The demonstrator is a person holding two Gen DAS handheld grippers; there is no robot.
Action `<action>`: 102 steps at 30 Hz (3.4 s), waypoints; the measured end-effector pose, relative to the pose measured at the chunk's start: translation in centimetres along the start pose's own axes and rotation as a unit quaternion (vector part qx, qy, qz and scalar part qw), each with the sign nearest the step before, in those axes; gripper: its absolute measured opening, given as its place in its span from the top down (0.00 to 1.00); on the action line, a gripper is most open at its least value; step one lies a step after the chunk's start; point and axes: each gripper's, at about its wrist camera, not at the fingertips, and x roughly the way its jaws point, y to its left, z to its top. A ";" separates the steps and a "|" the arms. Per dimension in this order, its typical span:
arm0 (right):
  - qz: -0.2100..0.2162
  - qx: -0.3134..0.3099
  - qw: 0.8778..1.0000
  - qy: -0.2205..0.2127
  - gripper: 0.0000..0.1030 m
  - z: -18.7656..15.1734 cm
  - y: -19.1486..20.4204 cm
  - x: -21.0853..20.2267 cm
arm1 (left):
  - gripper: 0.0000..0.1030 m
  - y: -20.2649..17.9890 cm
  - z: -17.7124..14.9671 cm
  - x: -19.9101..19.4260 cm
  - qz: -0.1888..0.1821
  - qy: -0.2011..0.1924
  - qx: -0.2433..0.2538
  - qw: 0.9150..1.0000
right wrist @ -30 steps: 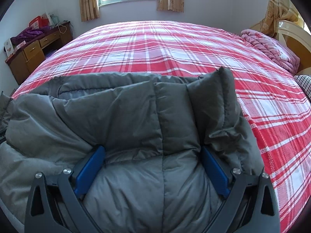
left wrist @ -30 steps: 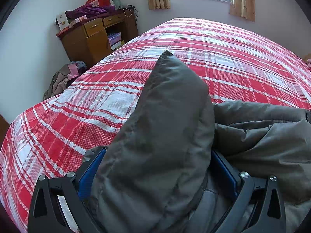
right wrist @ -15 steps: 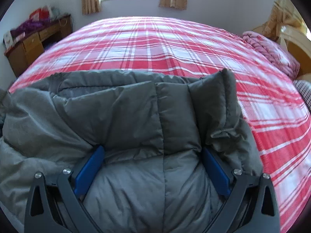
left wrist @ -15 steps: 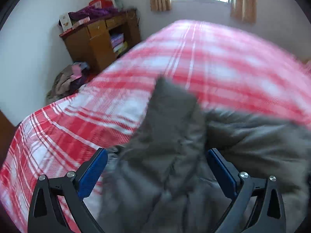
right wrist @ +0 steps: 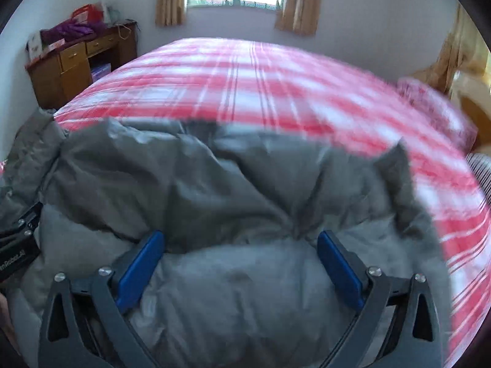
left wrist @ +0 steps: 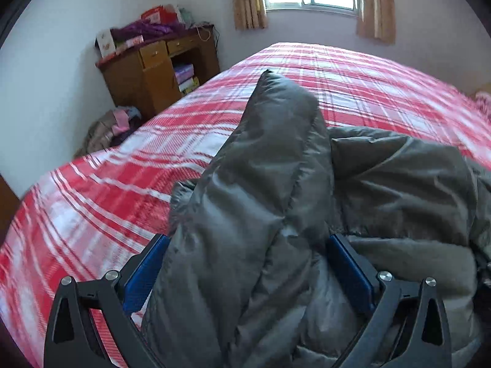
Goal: Fold large clothes
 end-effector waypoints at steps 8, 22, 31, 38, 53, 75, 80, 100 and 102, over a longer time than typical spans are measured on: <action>-0.006 -0.009 1.000 0.011 0.00 -0.6 0.4 1.4 | 0.01 -0.9 -0.1 1.0 0.015 0.008 0.008 1.000; -0.014 -0.025 0.999 0.033 0.00 0.2 1.0 2.3 | 0.01 -1.0 0.2 -1.4 0.047 0.001 0.031 0.998; -0.004 -0.037 0.998 -0.058 0.00 -6.5 0.0 -9.8 | 0.01 6.2 -7.3 -7.9 -0.008 0.017 -0.024 1.000; -0.024 -0.064 0.997 -0.044 0.00 -10.7 1.0 -8.5 | 0.01 7.3 -9.3 -5.9 -0.043 0.047 -0.068 0.996; -0.030 -0.072 0.996 -0.043 0.00 -11.3 1.2 -7.6 | 0.87 3.9 -9.2 -7.5 -0.119 0.019 -0.001 0.993; -0.002 -0.119 0.991 -0.054 0.00 -14.1 8.7 -10.6 | 0.96 14.4 -8.0 -17.4 -0.155 -0.049 -0.079 0.984; 0.065 -0.154 0.985 -0.040 0.00 -13.9 10.6 -12.3 | 0.96 12.2 -5.8 -23.0 -0.148 -0.104 -0.032 0.983; -0.066 0.132 0.988 -0.046 0.00 -15.4 -22.8 -13.6 | 0.95 -23.7 -11.6 -23.8 -0.128 -0.191 0.351 0.908; -0.055 0.139 0.988 -0.038 0.00 -15.9 -23.3 -13.1 | 0.95 -25.4 -13.2 -22.3 -0.109 -0.193 0.372 0.901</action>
